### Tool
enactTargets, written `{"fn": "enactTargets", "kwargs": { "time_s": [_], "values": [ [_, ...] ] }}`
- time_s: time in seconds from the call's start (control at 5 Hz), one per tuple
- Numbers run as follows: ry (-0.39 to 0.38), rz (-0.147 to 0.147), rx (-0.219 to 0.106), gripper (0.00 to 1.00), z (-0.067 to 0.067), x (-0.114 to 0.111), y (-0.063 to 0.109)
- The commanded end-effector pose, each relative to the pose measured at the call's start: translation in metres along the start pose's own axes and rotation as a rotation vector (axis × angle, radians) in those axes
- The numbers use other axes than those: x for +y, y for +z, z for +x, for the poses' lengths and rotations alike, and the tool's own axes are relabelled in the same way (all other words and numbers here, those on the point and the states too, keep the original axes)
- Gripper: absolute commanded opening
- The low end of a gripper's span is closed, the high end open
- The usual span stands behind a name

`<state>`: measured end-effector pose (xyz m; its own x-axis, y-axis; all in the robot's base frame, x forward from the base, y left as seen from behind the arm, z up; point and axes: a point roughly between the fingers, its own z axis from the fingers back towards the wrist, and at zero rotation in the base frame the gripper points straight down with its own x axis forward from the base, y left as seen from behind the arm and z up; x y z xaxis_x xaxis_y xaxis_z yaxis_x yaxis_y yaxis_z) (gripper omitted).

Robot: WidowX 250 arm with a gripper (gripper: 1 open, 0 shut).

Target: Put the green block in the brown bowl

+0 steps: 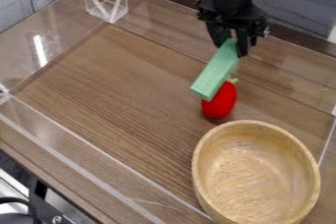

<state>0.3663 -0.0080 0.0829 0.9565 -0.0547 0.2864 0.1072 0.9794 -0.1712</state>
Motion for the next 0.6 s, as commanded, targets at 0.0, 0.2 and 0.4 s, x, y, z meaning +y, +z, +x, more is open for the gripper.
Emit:
{"fn": "enactTargets", "kwargs": {
  "time_s": [0.0,0.2,0.4],
  "values": [
    [0.014,0.017,-0.058,0.0,0.011,0.006,0.021],
    [0.055,0.032,-0.068,0.0,0.014,-0.003,0.019],
    [0.092,0.045,-0.076,0.0,0.016,-0.011,0.017]
  ]
}}
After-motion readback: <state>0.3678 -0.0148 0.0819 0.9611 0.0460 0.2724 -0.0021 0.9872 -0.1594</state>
